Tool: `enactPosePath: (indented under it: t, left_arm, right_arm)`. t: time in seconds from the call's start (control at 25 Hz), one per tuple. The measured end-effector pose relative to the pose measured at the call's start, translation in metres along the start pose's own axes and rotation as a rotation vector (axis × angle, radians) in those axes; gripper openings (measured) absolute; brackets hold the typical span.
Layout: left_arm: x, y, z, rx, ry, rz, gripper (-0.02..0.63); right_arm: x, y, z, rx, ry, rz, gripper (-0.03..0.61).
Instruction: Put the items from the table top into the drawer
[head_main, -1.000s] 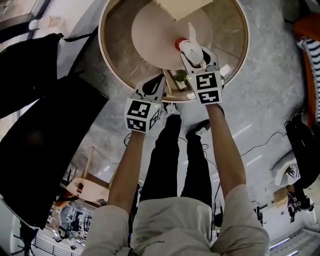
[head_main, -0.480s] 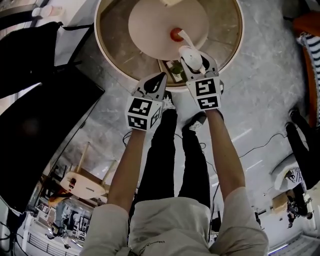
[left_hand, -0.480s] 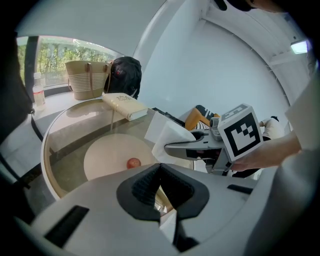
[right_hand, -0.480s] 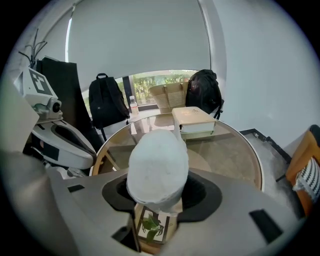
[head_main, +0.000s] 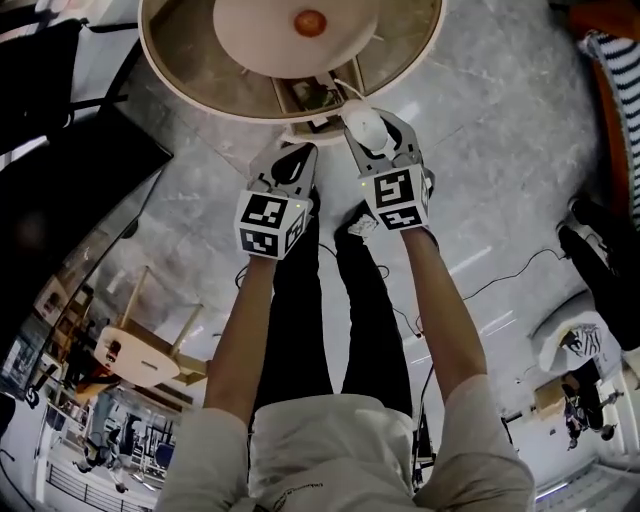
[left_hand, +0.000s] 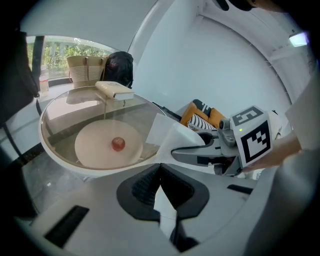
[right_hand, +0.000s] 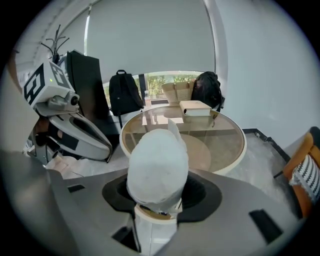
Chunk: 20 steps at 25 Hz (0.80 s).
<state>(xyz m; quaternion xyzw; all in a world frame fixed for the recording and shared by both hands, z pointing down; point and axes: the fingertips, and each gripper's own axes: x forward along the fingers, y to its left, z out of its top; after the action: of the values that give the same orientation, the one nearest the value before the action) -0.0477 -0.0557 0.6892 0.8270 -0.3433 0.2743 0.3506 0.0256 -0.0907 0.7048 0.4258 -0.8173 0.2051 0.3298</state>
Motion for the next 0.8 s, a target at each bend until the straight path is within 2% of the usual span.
enactPosePath:
  t: [0.2, 0.4, 0.6, 0.8]
  left_arm:
    - [0.009, -0.035, -0.027, 0.008, -0.017, 0.001, 0.021]
    - [0.027, -0.033, -0.078, 0.005, -0.016, 0.028, 0.021]
    - [0.069, 0.009, -0.136, 0.041, -0.006, 0.044, 0.021]
    - [0.100, 0.061, -0.183, 0.060, -0.005, 0.064, 0.021]
  right_arm:
    - [-0.021, 0.021, -0.052, -0.101, 0.021, 0.058, 0.218]
    - [-0.008, 0.036, -0.115, -0.071, 0.036, 0.092, 0.217]
    - [0.057, 0.048, -0.184, -0.048, 0.056, 0.124, 0.217]
    - [0.130, 0.057, -0.223, -0.027, 0.065, 0.136, 0.218]
